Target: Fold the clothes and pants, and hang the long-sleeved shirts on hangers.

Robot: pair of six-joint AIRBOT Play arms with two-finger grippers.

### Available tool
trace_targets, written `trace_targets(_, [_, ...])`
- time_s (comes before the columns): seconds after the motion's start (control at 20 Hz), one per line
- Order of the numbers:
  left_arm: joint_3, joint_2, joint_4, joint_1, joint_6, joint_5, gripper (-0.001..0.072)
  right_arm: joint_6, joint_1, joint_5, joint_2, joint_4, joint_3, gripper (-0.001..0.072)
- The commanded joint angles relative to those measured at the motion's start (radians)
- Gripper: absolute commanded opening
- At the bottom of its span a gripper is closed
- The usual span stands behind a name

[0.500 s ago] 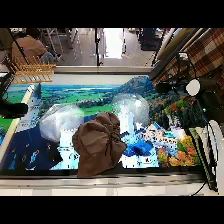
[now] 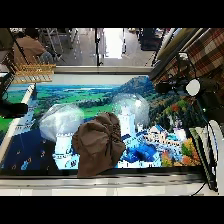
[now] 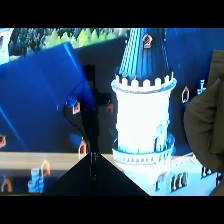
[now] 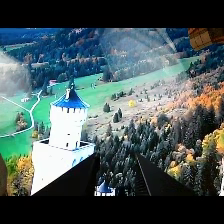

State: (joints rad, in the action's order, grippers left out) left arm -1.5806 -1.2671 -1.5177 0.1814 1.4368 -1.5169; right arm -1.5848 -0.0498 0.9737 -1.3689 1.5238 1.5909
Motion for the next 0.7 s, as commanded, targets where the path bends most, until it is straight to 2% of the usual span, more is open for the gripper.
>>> trace_targets(0.0, [0.000,-0.007,0.013,0.000,0.004,0.069,0.0007,0.000,-0.001,0.000,0.001,0.000,0.000,0.0288])
trace_targets(0.1, [0.001,-0.019,0.077,0.000,0.004,0.122,0.0007,-0.005,-0.001,-0.013,0.001,-0.032,0.000,0.0288])
trace_targets(0.25, [0.002,-0.040,0.190,0.000,0.003,0.167,0.0013,-0.022,-0.001,-0.043,0.001,-0.189,0.008,0.0287])
trace_targets(0.3, [0.003,-0.047,0.217,0.000,0.002,0.159,0.0156,-0.020,0.000,-0.018,0.001,-0.188,0.025,0.0287])
trace_targets(0.35, [0.003,-0.051,0.250,0.000,0.000,0.142,0.0607,0.002,0.003,0.018,0.001,-0.179,0.045,0.0288])
trace_targets(0.4, [0.003,-0.056,0.306,0.000,-0.005,0.130,0.0702,0.080,0.009,0.086,0.001,-0.177,0.069,0.0288])
trace_targets(0.5, [0.008,-0.069,0.479,-0.001,-0.095,0.056,0.0702,0.258,0.023,0.240,0.001,-0.176,0.109,0.0287])
trace_targets(0.6, [0.097,-0.069,0.637,-0.006,-0.152,-0.057,0.0684,0.288,0.044,0.364,0.000,-0.122,0.116,0.0282])
trace_targets(0.65, [0.182,-0.061,0.655,-0.019,-0.175,-0.105,0.0569,0.305,0.045,0.439,-0.005,-0.077,0.112,0.0244])
